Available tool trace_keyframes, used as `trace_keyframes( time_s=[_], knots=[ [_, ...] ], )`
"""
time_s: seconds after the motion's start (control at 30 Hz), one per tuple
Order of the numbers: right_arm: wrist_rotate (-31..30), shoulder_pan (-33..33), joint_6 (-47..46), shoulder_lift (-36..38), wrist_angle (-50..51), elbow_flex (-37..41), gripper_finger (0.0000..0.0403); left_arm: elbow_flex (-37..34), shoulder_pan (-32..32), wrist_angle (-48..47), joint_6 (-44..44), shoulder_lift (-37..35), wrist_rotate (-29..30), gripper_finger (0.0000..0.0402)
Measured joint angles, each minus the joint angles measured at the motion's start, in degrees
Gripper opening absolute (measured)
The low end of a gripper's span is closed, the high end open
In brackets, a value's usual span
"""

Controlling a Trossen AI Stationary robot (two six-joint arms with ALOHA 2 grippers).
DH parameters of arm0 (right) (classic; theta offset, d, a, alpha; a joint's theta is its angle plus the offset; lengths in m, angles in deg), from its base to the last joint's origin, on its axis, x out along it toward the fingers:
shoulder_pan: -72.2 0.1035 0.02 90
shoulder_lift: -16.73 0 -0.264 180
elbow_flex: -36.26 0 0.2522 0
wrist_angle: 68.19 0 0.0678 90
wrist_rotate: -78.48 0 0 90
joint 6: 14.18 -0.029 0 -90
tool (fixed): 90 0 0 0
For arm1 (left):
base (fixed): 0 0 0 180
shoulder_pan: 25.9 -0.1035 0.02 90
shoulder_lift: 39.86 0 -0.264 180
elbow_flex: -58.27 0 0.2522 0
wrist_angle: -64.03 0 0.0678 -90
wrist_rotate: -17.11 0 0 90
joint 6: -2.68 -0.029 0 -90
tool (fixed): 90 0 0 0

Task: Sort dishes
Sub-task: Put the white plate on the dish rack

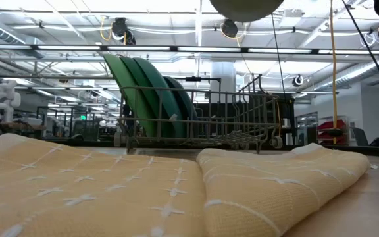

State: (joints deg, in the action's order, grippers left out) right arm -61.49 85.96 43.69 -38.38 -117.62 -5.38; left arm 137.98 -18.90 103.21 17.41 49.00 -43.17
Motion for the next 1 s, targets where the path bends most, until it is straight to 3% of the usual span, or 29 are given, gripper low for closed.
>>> trace_keyframes(
  time_s=[0.1, 0.23, 0.47, 0.57, 0.77, 1.0],
  knots=[
    [0.07, 1.12, 4.29, 0.01, -3.25, -0.09, 0.0027, 0.18, -1.6, 0.69, 5.89, 0.0, -5.46, 0.0034],
    [-0.53, 2.37, 7.98, 0.02, -3.62, -1.85, 0.0027, 1.1, -3.81, 0.78, 14.36, 0.01, -10.74, 0.0088],
    [-4.03, 4.3, 13.6, -1.91, -4.0, -4.92, 0.0027, 2.33, -5.83, 0.92, 22.44, -0.07, -12.06, 0.021],
    [-5.55, 4.36, 16.2, -2.84, -4.04, -5.84, 0.0027, 2.35, -6.39, 0.91, 24.99, -0.07, -11.74, 0.0243],
    [-6.74, 4.39, 16.6, -2.93, -4.49, -6.4, 0.0027, 2.39, -6.55, 0.74, 25.75, -0.29, -17.12, 0.0258],
    [-10.65, 4.39, 11.14, -3.26, -1.24, -6.38, 0.0027, 2.3, -5.53, -11.32, 16.7, -2.94, -20.65, 0.0232]
  ],
)
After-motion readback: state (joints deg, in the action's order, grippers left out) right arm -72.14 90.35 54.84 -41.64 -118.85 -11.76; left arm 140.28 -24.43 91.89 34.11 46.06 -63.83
